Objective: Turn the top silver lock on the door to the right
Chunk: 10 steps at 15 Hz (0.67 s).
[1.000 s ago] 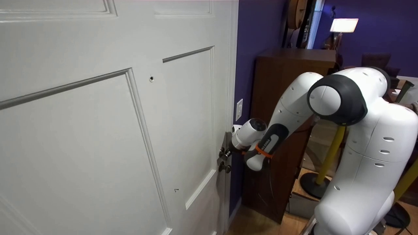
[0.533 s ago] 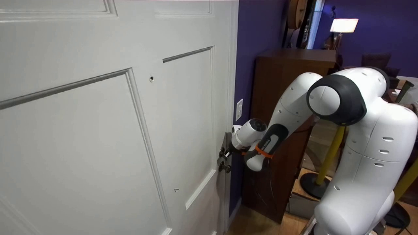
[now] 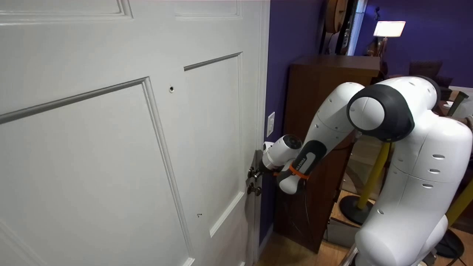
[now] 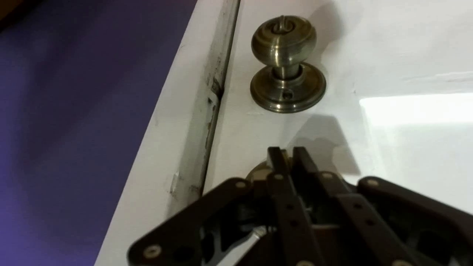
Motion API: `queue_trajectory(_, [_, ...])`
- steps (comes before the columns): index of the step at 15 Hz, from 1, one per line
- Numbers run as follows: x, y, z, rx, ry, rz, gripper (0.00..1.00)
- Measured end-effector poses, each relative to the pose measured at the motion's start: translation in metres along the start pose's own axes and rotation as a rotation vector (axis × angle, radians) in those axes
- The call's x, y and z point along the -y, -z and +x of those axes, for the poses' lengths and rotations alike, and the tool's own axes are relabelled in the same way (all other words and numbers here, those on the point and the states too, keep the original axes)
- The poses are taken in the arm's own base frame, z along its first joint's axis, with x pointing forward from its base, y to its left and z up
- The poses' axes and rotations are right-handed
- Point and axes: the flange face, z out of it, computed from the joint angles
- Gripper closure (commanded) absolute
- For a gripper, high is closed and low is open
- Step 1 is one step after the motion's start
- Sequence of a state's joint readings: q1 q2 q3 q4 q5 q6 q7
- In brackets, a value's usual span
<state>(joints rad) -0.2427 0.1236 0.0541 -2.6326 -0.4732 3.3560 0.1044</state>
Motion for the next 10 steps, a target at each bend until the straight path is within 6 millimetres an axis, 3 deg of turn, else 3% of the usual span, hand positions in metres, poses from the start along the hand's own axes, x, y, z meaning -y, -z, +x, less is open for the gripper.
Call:
queue_trajectory(7, [-0.009, -0.001, -0.014, -0.069, -0.212, 0.072, 0.97])
queue_trajectory(8, [-0.01, -0.002, -0.015, -0.074, -0.238, 0.086, 0.89])
queue_trajectory(10, [-0.013, -0.002, -0.018, -0.082, -0.272, 0.107, 0.89])
